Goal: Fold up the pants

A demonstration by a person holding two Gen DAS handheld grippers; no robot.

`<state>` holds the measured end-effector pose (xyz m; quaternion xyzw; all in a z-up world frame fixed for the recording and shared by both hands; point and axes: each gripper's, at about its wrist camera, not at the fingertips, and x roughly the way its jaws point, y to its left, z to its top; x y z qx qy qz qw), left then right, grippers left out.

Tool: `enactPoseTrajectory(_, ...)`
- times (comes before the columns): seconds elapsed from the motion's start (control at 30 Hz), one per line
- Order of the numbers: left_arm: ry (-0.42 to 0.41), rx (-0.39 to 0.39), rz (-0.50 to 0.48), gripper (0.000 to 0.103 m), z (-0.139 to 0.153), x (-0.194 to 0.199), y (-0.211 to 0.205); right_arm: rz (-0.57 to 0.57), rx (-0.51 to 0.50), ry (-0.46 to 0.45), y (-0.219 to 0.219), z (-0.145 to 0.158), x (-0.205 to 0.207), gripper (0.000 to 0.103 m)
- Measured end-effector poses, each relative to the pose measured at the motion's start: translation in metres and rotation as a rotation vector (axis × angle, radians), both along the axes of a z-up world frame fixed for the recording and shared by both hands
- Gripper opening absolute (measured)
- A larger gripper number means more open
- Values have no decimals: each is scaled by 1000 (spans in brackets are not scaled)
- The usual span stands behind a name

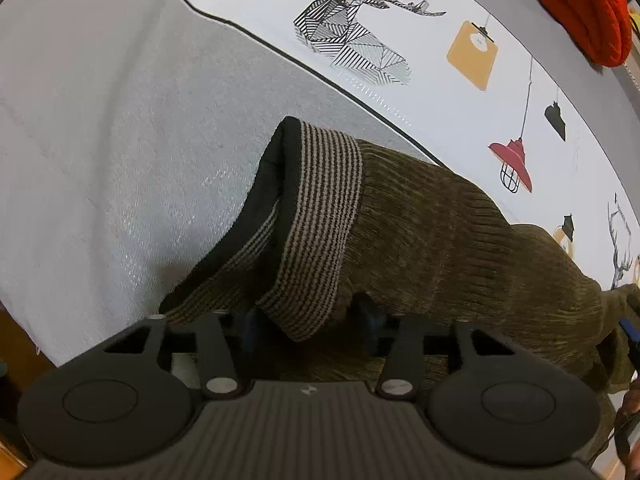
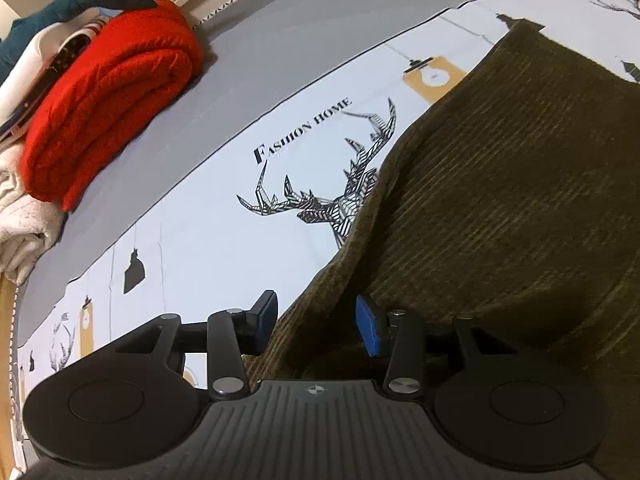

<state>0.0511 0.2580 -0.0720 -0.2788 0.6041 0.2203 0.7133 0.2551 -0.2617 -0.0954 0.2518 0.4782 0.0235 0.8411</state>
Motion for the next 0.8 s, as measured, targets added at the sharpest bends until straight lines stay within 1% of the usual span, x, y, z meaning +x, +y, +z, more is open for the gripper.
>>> enactPoseTrajectory(0.1, -14, 10, -19, 40, 2, 0, 2, 7, -7, 4, 8, -5, 6, 45)
enactPoseTrajectory(0.17, -30, 13, -29, 37, 5, -1, 2, 27, -41, 1, 14, -7, 8, 45)
enactPoseTrajectory(0.2, -36, 18, -32, 36, 7, 0, 2, 48, -81, -5, 18, -6, 9, 38)
enactPoseTrajectory(0.23, -42, 20, -34, 35, 8, 0, 2, 69, -115, -16, 20, -5, 8, 21)
enactPoseTrajectory(0.27, -47, 23, -35, 34, 10, 0, 1, 90, -135, -25, 21, -4, 6, 19)
enactPoseTrajectory(0.33, -58, 31, -41, 33, 14, 0, -1, 94, -135, -49, 18, 2, 3, 6)
enactPoseTrajectory(0.47, -81, 40, -55, 31, 20, -3, -5, 79, -97, -120, 3, 29, -13, 6)
enactPoseTrajectory(0.6, -120, 28, -66, 30, 26, -12, -1, 127, -120, -171, -14, 56, -38, 5)
enactPoseTrajectory(0.67, -141, 20, -72, 29, 30, -18, 1, 171, -137, -178, -26, 63, -52, 5)
enactPoseTrajectory(0.8, -176, 13, -88, 29, 40, -31, 3, 251, -157, -169, -49, 68, -81, 5)
